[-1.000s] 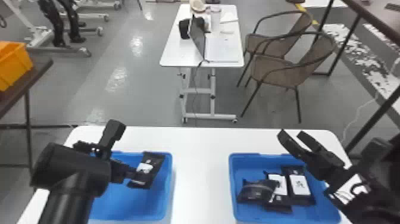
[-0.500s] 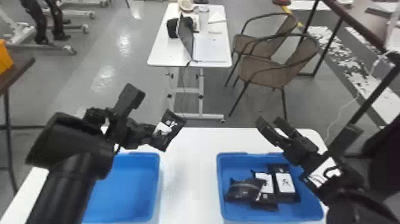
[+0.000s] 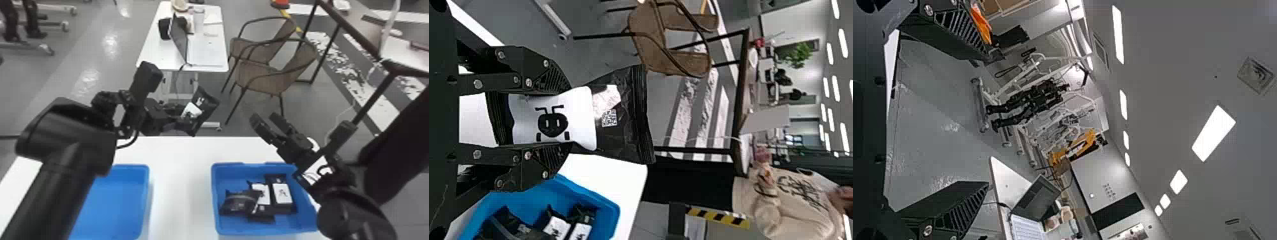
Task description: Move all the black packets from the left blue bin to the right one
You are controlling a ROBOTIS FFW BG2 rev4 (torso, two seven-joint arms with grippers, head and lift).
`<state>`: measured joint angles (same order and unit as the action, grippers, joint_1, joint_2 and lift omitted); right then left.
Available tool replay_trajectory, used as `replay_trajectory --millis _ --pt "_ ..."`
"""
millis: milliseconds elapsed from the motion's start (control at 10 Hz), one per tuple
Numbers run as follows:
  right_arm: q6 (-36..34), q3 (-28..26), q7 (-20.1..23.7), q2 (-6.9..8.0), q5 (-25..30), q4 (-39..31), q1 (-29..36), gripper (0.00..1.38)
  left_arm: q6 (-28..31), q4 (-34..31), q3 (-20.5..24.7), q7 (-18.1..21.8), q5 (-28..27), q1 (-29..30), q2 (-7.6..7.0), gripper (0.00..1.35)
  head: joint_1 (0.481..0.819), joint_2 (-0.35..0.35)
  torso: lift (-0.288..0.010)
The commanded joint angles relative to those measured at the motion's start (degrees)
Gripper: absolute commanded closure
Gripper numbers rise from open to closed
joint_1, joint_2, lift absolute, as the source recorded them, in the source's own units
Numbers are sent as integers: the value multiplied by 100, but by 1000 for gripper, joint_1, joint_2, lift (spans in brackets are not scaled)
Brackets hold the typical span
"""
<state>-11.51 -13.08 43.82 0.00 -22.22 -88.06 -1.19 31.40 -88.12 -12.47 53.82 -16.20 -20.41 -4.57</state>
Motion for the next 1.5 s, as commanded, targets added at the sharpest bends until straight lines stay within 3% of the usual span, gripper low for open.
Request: replay_trajectory --millis 0,200,500,900,1000,1100,1200,1400 --pt "105 87 -40 5 52 0 -118 110 -381 278 -63 -21 390 -42 114 820 695 -147 0" --pt "184 113 -58 5 52 9 -268 110 -644 541 -335 -39 443 -138 237 820 682 -170 0" --pt "184 280 -58 5 60 96 -426 110 -794 735 -581 -91 443 -288 298 820 666 -204 0" --pt "-36 500 -76 5 210 61 -487 111 -899 911 -696 -144 460 -508 351 820 657 -192 0" --pt "-62 552 -84 5 210 70 -523 168 -908 963 -748 -144 487 -552 369 820 657 -190 0" --pt "-115 579 -93 5 192 105 -566 475 -926 990 -784 -153 531 -569 378 820 654 -190 0" --pt "-115 596 -155 5 166 114 -566 883 -926 1007 -819 -162 557 -587 386 820 653 -190 0" --pt "-98 614 -216 5 157 123 -558 1039 -926 1016 -827 -162 592 -587 395 820 653 -194 0"
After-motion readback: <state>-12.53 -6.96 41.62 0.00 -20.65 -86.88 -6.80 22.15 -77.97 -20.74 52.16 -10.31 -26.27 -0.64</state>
